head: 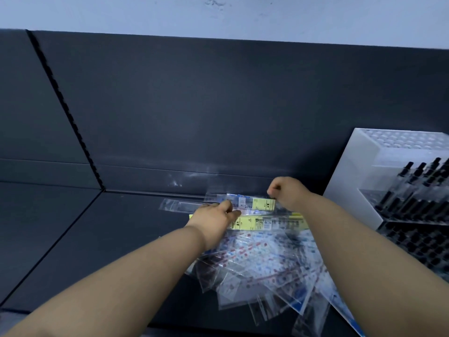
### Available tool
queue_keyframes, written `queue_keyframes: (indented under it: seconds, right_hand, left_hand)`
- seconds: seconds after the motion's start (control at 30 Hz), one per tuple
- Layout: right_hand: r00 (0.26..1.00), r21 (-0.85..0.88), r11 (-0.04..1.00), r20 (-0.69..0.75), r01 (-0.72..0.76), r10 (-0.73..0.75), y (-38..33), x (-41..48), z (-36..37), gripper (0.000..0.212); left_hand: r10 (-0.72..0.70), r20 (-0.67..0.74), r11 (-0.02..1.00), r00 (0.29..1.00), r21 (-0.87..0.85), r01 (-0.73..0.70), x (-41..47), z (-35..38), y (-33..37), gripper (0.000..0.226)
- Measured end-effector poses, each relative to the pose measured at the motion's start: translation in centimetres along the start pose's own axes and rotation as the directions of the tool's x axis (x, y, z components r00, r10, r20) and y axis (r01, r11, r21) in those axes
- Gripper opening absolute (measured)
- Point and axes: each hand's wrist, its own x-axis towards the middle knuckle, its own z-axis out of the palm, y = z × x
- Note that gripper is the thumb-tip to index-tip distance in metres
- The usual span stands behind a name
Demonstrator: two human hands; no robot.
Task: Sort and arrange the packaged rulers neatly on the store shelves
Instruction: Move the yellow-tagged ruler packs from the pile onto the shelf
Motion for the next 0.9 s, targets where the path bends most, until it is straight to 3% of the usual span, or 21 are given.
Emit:
queue_keyframes:
  seconds: [0.13,0.37,0.5,0.63,0.8,0.9]
  right_hand:
    - [0.998,-0.076,0.997,0.062,0.028,-0.024,0.5,-0.6,0.8,0.003]
    - [0.993,-0.438,0.899,0.115,0.017,0.037,-0.1,-1.3,1.1,0.027]
    - [0.998,-0.434,0.9,0.068,0.033,-0.004,-0.2,-1.2,1.0,0.03]
    - [0.995,-0.318,0.943,0.053,0.097,-0.084,-0.5,-2.2,0.6,0.015]
    - [0.961,-0.327,0.909,0.185,0.258,-0.206,-0.5,-4.1,0.9,0.013]
    - [0.953,-0.499,0.825,0.262,0.267,-0.151,-0.3,-4.7,1.0,0.036]
  left_hand:
    - [0.002,0.013,1.0,1.0,0.009,-0.002,-0.1,-0.2,0.1,0.081]
    - [0.016,0.0,0.998,1.0,0.064,-0.016,0.0,-0.2,0.2,0.079]
    - [0.042,-0.061,0.996,0.997,0.085,-0.037,0.0,0.3,0.0,0.074]
    - [0.135,-0.296,0.983,0.946,0.161,-0.089,0.2,0.8,-0.1,0.045]
    - [0.042,-0.167,0.996,0.985,0.09,-0.027,1.0,0.9,0.2,0.042]
    - [-0.05,-0.058,0.998,0.997,-0.044,0.047,1.3,0.6,0.3,0.058]
